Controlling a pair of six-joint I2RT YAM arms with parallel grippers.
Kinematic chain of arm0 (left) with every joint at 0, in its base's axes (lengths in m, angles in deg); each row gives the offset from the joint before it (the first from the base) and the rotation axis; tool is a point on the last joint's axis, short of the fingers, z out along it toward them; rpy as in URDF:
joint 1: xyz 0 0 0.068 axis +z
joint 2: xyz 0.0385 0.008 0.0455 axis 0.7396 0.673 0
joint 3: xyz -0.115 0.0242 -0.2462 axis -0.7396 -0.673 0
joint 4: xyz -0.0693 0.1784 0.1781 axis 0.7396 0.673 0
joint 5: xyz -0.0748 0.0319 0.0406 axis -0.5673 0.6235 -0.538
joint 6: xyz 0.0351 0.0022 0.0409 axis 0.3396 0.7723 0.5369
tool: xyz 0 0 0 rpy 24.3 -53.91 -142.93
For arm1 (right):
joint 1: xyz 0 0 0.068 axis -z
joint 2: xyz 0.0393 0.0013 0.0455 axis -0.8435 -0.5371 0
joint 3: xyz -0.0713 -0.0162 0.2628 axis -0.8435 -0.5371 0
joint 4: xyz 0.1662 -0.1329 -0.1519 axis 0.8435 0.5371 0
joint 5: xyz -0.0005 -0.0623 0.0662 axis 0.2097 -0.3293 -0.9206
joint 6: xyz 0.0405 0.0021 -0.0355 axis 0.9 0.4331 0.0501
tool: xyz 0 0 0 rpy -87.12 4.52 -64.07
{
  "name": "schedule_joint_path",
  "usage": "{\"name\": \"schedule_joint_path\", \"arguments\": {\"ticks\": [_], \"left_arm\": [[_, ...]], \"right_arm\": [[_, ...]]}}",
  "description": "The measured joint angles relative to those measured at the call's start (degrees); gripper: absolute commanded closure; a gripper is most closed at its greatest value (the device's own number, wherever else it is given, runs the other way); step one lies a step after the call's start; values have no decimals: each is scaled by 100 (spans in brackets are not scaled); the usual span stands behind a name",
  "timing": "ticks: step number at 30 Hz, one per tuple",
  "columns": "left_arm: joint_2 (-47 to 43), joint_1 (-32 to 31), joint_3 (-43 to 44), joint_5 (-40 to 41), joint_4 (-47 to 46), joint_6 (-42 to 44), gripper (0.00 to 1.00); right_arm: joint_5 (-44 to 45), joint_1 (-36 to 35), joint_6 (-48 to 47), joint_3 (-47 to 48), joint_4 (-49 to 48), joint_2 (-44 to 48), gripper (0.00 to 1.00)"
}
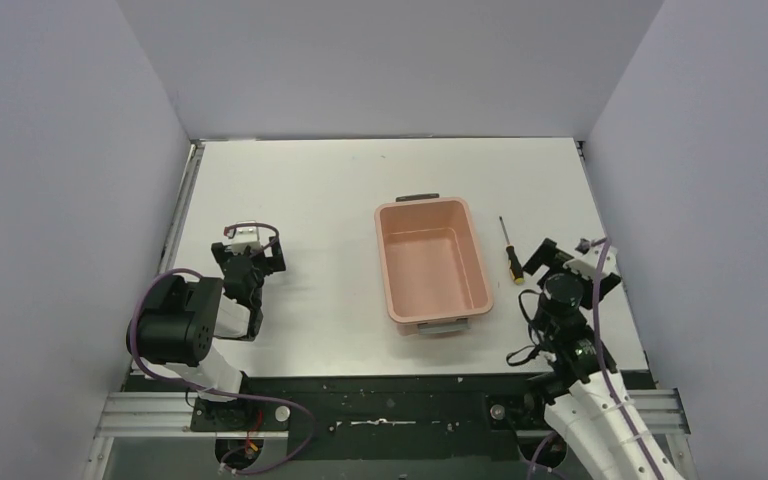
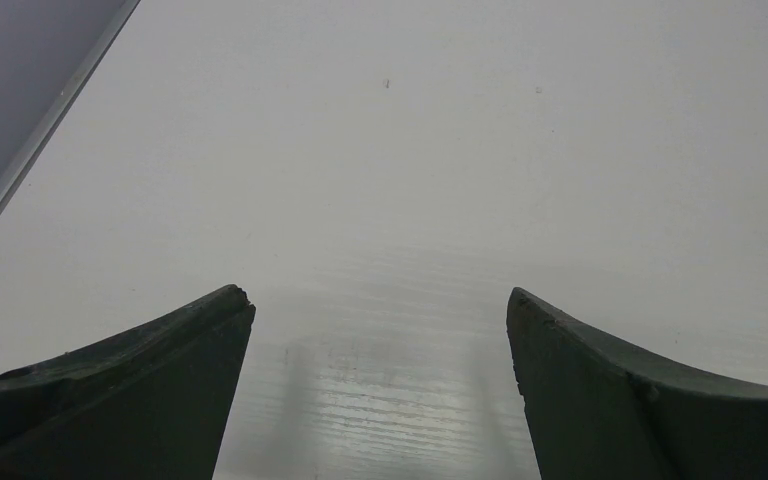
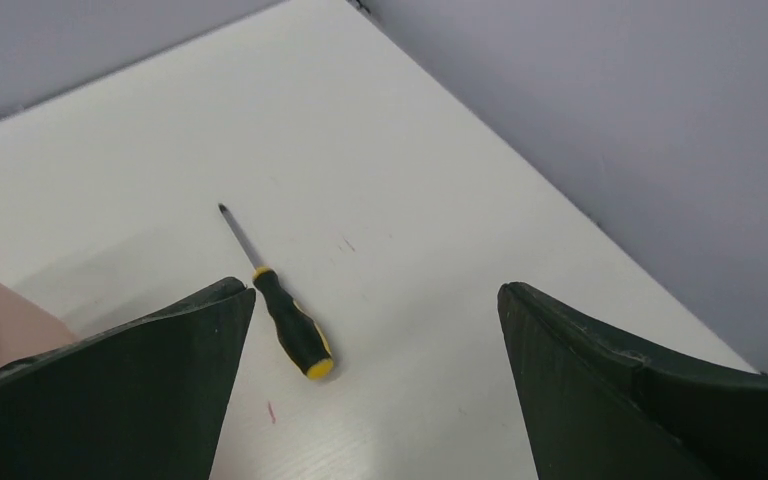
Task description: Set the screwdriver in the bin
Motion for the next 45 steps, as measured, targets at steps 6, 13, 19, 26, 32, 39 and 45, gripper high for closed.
{"name": "schedule_joint_path", "arguments": {"ticks": [6,13,19,26,32,39,45], "left_arm": [[0,0,0,2,0,0,3],[0,0,0,0,0,0,3],[0,0,0,0,0,0,3],[0,0,0,0,0,0,3],[0,0,2,0,2,0,3],[0,0,0,0,0,0,3],[0,0,0,0,0,0,3]], "right_arm": [[-190,103,-387,2658,514,-1764,0],[-2251,1038,-981,5860,2142,-4494,2],[-3567,1582,-1281,5893,3021,-5995,9],[-4341,1762,-1443,5394,3062,-7274,18],[-4516,1753,-1493,5003,2914,-8118,60],[-4308,1740,-1534,5047,2839,-8120,100],[-3880,1738,-1458,5641,3641,-8089,100]]}}
